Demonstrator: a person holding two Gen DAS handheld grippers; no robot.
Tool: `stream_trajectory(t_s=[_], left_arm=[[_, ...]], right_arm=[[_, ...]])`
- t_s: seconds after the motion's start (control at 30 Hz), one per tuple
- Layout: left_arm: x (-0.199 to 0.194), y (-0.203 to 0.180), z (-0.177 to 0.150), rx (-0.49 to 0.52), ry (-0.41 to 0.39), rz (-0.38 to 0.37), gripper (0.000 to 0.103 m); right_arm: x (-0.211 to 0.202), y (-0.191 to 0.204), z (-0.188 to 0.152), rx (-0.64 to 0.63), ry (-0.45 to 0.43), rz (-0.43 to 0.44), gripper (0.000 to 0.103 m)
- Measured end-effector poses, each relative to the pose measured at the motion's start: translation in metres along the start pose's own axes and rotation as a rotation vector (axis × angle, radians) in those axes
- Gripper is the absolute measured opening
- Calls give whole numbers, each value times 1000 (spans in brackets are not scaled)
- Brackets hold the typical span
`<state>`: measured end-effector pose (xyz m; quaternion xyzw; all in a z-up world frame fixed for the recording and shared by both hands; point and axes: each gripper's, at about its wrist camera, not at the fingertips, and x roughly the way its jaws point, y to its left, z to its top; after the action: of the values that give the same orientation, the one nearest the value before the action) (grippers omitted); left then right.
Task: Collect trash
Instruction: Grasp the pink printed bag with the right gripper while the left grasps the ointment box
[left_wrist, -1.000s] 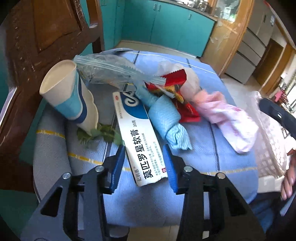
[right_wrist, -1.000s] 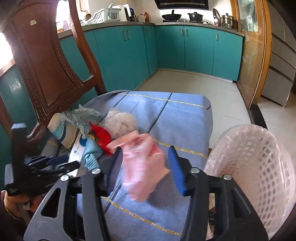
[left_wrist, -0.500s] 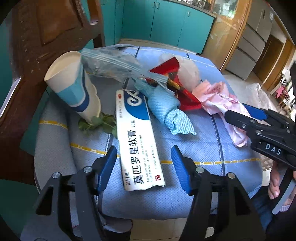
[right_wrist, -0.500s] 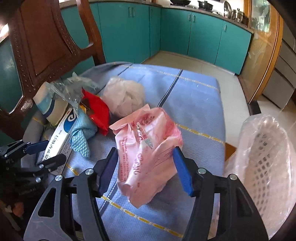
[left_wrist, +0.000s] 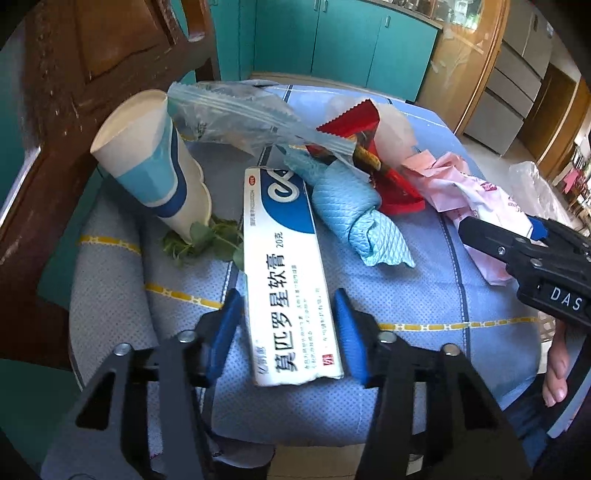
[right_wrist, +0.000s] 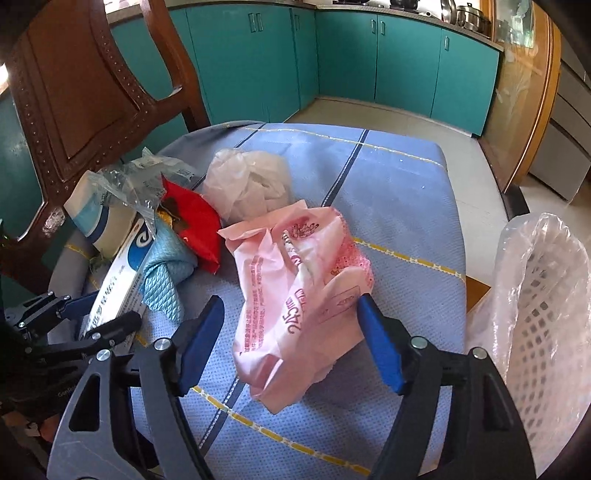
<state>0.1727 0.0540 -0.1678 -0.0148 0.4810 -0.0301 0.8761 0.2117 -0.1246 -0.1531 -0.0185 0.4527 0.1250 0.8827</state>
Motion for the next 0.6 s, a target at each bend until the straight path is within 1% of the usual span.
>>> stream_trajectory(t_s=[0.03, 0.07, 0.13, 0.2, 0.3, 0.37, 0.6], left_arm=[[-1, 0, 0, 6, -2, -1, 44], [-2, -1, -1, 12, -4, 0, 43], [-3, -1, -2, 20, -7, 2, 43], [-4, -2, -5, 20, -11, 3, 43], [-10, 0, -8, 10, -32, 3, 42], [-18, 3, -9, 4, -66, 4, 42], [-59, 6, -30, -1, -217, -30, 42]], right_arm=[[0, 2, 0, -12, -1, -3, 56], [0, 5, -1, -27, 1, -8, 51], [-1, 9, -3, -58, 4, -27, 33], [-3, 12, -5, -84, 2, -47, 25], [-8, 12, -7, -98, -11, -68, 20], [-16, 10, -8, -99, -30, -80, 19], [-47, -9, -11, -47, -106, -94, 17]])
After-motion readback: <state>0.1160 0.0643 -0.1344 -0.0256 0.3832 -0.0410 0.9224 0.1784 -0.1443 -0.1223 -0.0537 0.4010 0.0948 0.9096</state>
